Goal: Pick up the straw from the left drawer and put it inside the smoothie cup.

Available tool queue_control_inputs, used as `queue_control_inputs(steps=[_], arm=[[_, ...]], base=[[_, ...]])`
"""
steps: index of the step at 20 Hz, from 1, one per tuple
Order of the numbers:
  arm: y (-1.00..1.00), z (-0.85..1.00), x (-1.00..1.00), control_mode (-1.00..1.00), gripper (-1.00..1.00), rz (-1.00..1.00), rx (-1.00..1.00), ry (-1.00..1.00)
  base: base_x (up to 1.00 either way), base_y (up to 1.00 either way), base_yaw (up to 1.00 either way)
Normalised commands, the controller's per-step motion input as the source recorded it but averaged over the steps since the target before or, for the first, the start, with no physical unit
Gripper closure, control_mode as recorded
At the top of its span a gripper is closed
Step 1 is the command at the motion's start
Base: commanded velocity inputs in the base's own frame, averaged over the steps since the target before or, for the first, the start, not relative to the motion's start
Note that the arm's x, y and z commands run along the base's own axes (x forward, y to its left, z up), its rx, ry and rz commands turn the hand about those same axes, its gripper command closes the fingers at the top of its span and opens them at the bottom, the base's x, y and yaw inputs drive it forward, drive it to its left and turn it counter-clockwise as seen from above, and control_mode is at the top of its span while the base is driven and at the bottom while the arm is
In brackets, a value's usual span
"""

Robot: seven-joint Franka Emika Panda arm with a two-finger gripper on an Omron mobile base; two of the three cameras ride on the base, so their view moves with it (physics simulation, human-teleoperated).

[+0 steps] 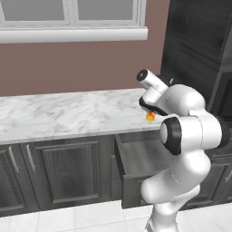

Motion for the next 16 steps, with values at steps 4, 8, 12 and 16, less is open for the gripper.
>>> queue_control_inputs(steps=[4, 8, 12, 16], arm=[[-0.01, 0.0, 0.36, -1.0, 1.0, 0.0, 0.0, 0.0], [0.0, 0.0, 0.38, -1.0, 1.0, 0.02, 0.0, 0.0], [0.0, 0.0, 0.38, -1.0, 1.0, 0.02, 0.0, 0.0], [-0.03, -0.06, 0.27, -1.0, 1.0, 0.0, 0.0, 0.0]], base=[[0.0, 0.0, 0.0], [0.0, 0.0, 0.0], [0.0, 0.0, 0.0], [0.0, 0.0, 0.0]])
